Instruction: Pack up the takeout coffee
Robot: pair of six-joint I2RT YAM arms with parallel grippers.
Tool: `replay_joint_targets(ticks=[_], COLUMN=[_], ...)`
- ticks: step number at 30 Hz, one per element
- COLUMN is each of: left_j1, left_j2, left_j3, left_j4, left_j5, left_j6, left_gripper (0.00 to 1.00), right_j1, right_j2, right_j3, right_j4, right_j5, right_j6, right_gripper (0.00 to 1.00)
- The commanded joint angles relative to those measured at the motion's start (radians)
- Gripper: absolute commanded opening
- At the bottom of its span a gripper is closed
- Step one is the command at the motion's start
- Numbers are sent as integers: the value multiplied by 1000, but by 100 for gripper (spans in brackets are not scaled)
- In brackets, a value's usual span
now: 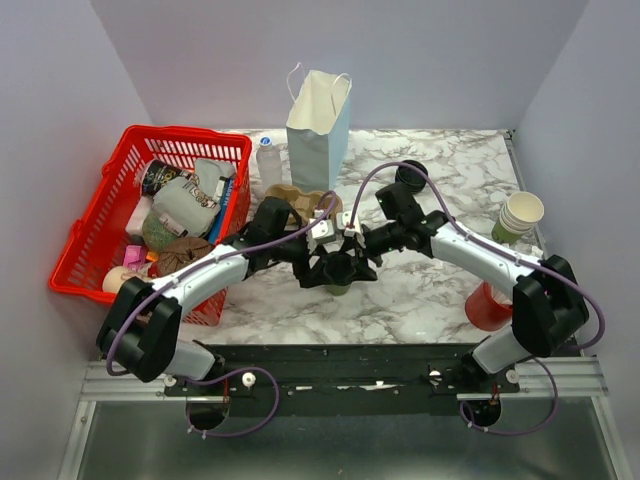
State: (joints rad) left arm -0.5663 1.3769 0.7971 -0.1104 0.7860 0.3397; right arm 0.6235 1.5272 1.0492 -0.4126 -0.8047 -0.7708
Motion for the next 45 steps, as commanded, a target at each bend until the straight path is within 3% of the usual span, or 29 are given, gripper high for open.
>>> replay_joint_targets(ticks=[1,9,20,29,37,45], left_j1=[-9,-43,-66,-107,-141,-78], left_j2=[83,200,177,197,215,90], left_j3=[33,126,88,86,88,28], left_j4=[-61,-189,-198,-176,-262,-196], left_j5=[-34,-76,-133,-274,-206,-83], left_j6=[59,39,16,-54,28,58], left_gripper=[74,71,77,75,75,86], right_j1=[5,7,36,85,97,97], right_j2=[65,140,84,99,120,134], right_j3=[6,84,-6,-25,-23,12], right_j4=[-89,-205,-147,-124,-186,-192], right_j5=[18,36,139,256,228,228], right_j6=[-16,-27,-79,-38,-59,-36], right_gripper=[78,75,75,74,72,72])
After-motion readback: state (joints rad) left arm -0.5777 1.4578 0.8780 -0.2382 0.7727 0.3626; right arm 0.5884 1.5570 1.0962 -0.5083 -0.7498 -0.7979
